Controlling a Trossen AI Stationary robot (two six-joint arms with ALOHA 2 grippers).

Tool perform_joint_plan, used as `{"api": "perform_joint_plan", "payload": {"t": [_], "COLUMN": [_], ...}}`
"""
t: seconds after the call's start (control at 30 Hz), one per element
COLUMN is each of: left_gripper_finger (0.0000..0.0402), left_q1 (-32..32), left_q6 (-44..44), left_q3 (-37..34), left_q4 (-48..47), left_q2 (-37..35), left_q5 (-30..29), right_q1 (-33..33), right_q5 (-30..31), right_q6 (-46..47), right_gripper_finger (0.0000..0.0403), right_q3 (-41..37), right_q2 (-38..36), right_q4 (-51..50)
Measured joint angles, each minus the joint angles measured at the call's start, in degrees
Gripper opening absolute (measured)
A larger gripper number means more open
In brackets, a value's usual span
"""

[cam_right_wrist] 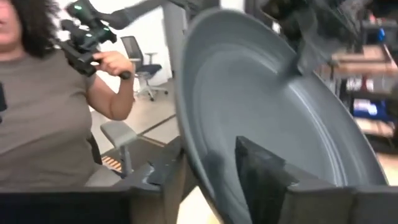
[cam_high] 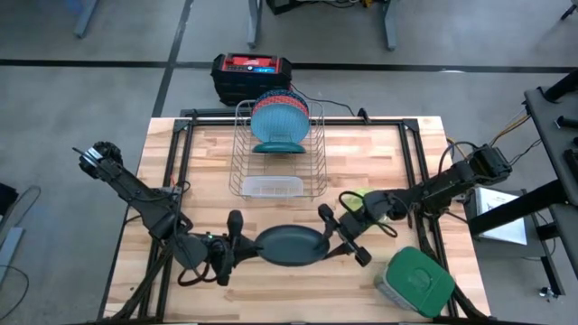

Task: Sort dishes
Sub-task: Put the black plate into the dish rack

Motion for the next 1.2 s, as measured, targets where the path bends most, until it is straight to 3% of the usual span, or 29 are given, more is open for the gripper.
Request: {"api": "perform_joint_plan", "payload": {"t": [0.4,0.6,0.73,0.9,1.1,1.2], "left_gripper_finger": [0.0037,0.0037,0.0034,0.0020,0.0004,0.0002], "left_q1": [0.02,-2.40,-4.53,-5.91,-6.30,-6.33], "left_q6": [-0.13,-1.50,-5.13,-1.47,-1.48,-3.43], "left_q3": [0.44,3.41,6.16,9.60,14.29,17.23], "left_q4": [-3.57,-16.40,-25.62,-33.28,-41.98,-45.87], "left_q2": [0.04,0.00,0.01,2.58,9.39,14.96], "left_q5": [-1.03,-2.49,-7.02,-13.55,-17.14,-22.61], "right_q1": [-0.86,-0.84,-0.89,-2.44,-3.50,-3.68], "right_q5": [0.58,3.08,7.75,19.10,19.70,21.21], "right_q6": [4.84,5.99,9.12,22.29,30.94,31.05], "right_gripper_finger": [0.0240,0.0269,0.0274,0.0258,0.0236,0.0232], "right_q3": [0.12,-0.01,-0.09,-0.23,-0.22,-0.21], "right_q2": [-2.39,-6.13,-8.45,-9.10,-9.12,-9.16], "right_q4": [-8.29,-15.11,-19.50,-23.29,-20.95,-15.99]}}
